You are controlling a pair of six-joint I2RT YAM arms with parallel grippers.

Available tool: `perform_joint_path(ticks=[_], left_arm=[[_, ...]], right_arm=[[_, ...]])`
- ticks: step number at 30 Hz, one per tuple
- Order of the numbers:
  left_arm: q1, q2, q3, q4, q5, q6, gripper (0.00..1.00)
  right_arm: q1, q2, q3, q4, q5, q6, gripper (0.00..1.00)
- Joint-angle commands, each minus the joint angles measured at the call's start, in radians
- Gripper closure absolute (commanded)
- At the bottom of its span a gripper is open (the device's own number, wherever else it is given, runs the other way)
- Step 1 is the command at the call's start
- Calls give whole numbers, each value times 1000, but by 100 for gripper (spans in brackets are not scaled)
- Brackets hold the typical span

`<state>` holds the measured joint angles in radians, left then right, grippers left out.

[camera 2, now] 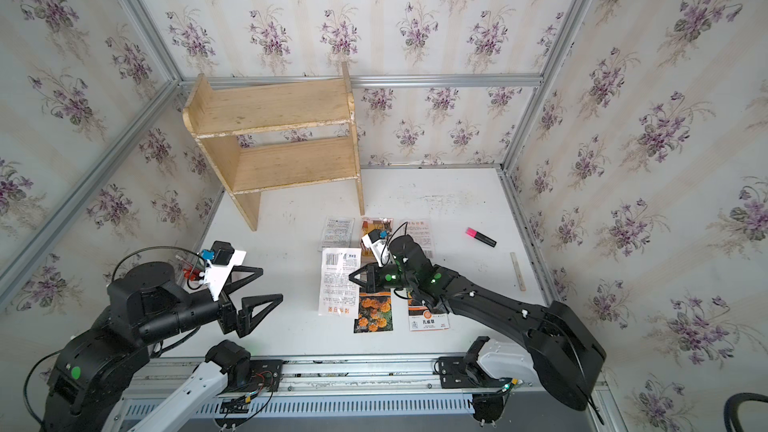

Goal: Take the seed bag off the shelf
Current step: Place the seed packet at the center of the board.

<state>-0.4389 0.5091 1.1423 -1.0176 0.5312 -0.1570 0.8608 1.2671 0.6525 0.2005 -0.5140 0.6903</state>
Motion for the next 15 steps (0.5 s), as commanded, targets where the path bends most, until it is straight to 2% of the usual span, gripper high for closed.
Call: perform_joint_path(ticks=[1, 5, 15], left_arm=[[0, -21, 15, -41, 27, 24, 0], [0, -43, 18, -35, 54, 10, 0], [0, -44, -17, -1, 28, -18, 0]], right_arm=[[18, 62, 8, 111, 12, 40, 100], [38, 160, 33, 131, 28, 64, 100], [67, 364, 110, 133, 80, 81, 100]])
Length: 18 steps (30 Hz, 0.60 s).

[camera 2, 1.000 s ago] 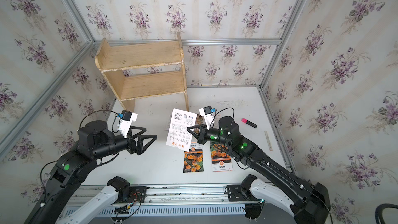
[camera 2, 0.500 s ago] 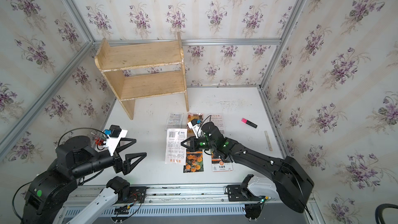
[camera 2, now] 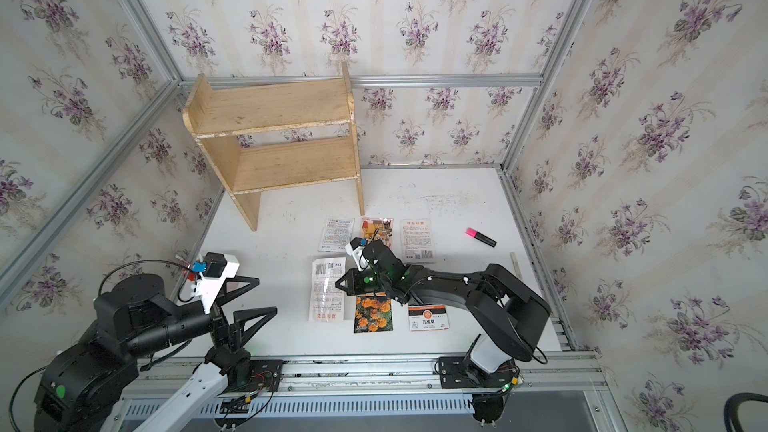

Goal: Take the seed bag off the shelf
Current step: Place the seed packet at the center of the board.

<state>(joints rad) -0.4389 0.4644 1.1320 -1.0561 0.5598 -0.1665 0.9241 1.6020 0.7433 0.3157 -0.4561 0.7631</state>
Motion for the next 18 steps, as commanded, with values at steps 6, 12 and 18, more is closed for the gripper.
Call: perform_joint_path(ticks=[6, 12, 18], left_arm=[[0, 12, -29, 57, 5, -16, 0], [2, 20, -56, 70, 6, -26, 0], [1, 20, -72, 92, 15, -36, 0]], right_arm=[[10, 134, 84, -40, 28, -5, 100], [17, 189, 107, -86, 54, -10, 100], [18, 218, 122, -141, 87, -24, 87]])
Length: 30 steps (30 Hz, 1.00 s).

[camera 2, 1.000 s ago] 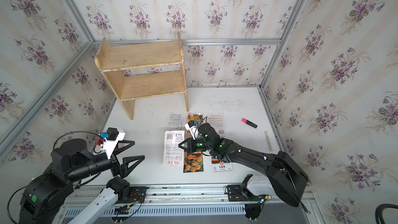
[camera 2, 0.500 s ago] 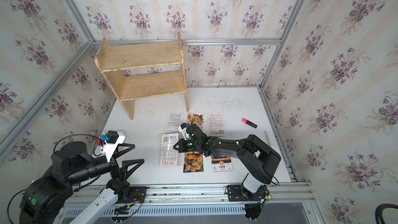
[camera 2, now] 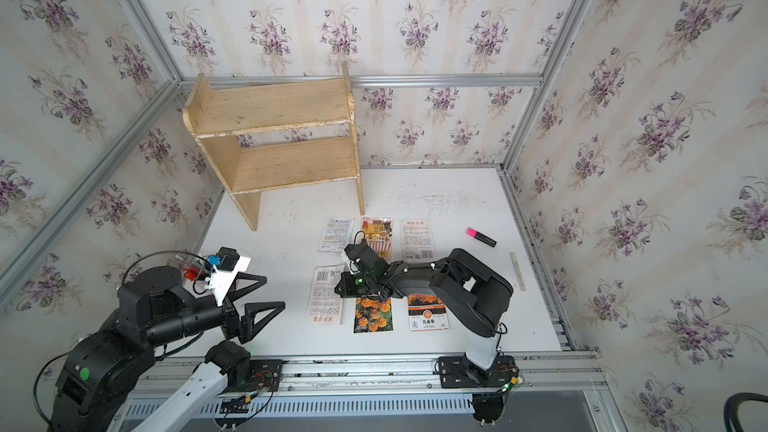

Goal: Take the seed bag off the shelf
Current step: Place the seed packet at the center of the board, then reset both arms

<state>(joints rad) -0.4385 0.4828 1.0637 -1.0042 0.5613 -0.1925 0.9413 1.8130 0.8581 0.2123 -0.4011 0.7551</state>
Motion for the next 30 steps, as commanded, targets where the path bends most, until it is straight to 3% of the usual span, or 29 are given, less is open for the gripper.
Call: perform_joint_path(ticks=[1, 6, 14, 23, 26, 29, 30], left_arm=[[1, 2, -7, 42, 15, -12, 0], [1, 2, -28, 58, 18, -21, 0], [0, 8, -26, 59, -20, -21, 0], [1, 23, -46, 89, -65, -33, 0], [1, 32, -54, 111, -112, -48, 0], [0, 46, -59, 126, -189, -61, 0], [1, 51, -59, 133, -197, -63, 0]], right_arm=[[1, 8, 7, -43, 38, -19, 85], [4, 7, 25, -98, 71, -38, 73], [4, -61, 15, -199, 151, -91, 62], [2, -345, -61, -241, 135, -193, 43], [1, -448, -85, -292, 157, -238, 30], [2, -540, -105, -351, 191, -282, 5], [1, -567, -112, -368, 203, -290, 0]])
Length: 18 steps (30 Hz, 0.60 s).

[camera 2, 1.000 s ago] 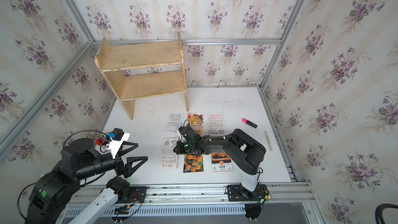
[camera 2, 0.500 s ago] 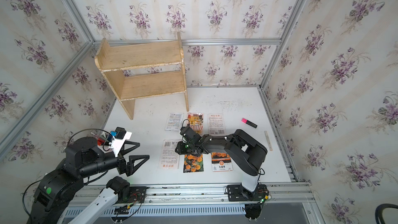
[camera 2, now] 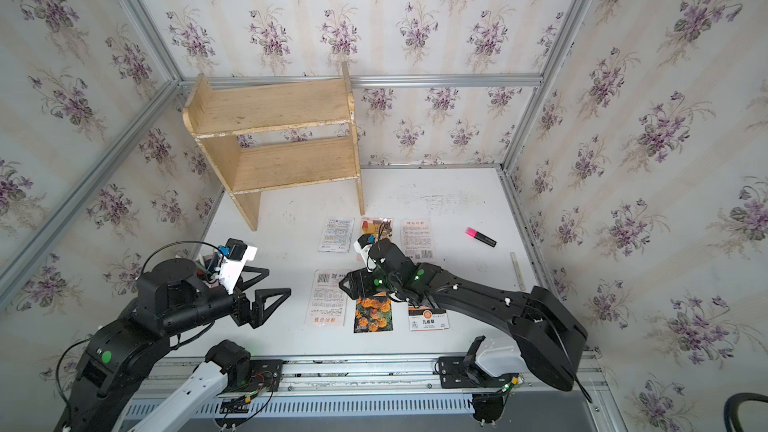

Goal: Take the seed bag off the shelf
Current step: Reset both arms

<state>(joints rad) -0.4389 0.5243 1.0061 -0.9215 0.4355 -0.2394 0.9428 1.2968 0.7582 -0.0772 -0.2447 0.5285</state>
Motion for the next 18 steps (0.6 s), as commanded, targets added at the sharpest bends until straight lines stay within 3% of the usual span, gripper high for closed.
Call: perform_joint_path(ticks=[1, 12, 18], left_arm=[[0, 16, -2, 58, -92, -19, 0], [1, 113, -1, 161, -214, -25, 0], [0, 157, -16, 220, -306, -14, 0]], right_arm=[[-1, -82, -21, -97, 63, -71, 0], [-42, -338, -53, -227, 426, -166, 0], [-202, -454, -117, -135, 485, -224, 0]])
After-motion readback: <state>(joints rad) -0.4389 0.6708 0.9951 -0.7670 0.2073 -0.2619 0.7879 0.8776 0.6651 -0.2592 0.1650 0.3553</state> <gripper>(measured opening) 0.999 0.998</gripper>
